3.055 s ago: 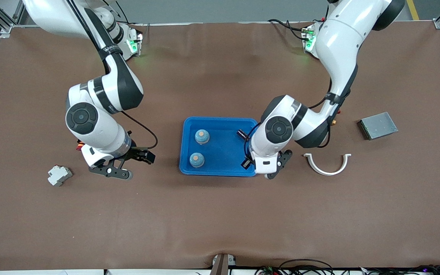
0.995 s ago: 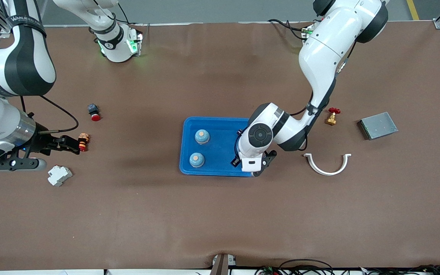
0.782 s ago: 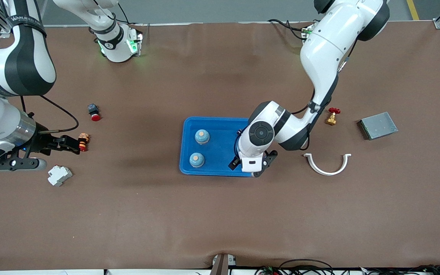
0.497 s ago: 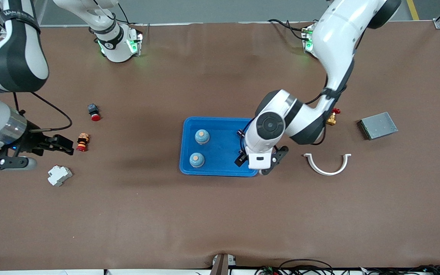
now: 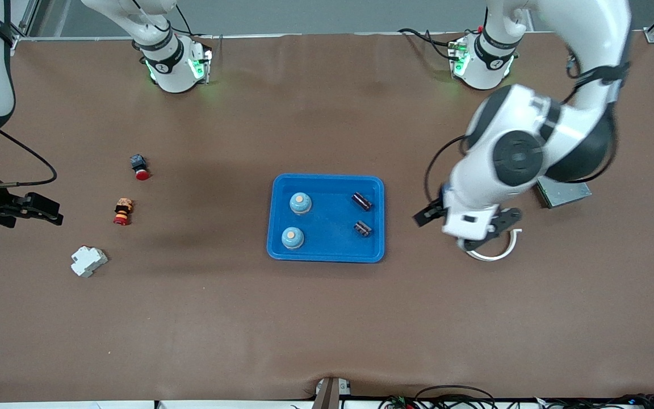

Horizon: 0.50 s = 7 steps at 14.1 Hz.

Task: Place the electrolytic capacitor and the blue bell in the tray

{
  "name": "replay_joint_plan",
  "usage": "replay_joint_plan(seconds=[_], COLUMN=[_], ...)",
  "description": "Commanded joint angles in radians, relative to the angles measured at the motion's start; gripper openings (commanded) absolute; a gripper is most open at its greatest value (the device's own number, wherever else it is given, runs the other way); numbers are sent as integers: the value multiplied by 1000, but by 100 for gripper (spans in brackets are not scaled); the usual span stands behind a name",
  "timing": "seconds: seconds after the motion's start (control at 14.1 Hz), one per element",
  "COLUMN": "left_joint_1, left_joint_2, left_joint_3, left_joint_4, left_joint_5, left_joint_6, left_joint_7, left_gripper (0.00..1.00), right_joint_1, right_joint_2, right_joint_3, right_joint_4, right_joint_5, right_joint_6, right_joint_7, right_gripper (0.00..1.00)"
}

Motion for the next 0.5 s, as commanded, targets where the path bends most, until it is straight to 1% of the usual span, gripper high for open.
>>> replay_joint_plan(seconds=[0.0, 0.07, 0.21, 0.28, 0.43], left_joint_1=[147, 194, 251, 278, 302], left_joint_2=[-196, -239, -296, -321, -389], left_joint_3=[-13, -13, -13, -13, -13], left_joint_4=[-212, -258, -324, -356, -439], left_joint_5=[-51, -53, -53, -53, -53], left_joint_6=[-2, 0, 12, 27, 81], left_joint_7=[278, 383, 529, 587, 649], left_gripper=[100, 100, 100, 100, 100], right_joint_1=[0, 0, -8, -14, -20], right_joint_2=[-8, -8, -17, -41, -113], right_joint_3=[16, 16, 7, 7, 8], right_joint_4=[46, 43, 54, 58, 46], right_joint_5=[-10, -8, -7, -2, 5], right_joint_6=[-18, -36, -146, -200, -255], right_joint_7=[-4, -3, 2, 0, 11], right_gripper=[100, 100, 100, 100, 100])
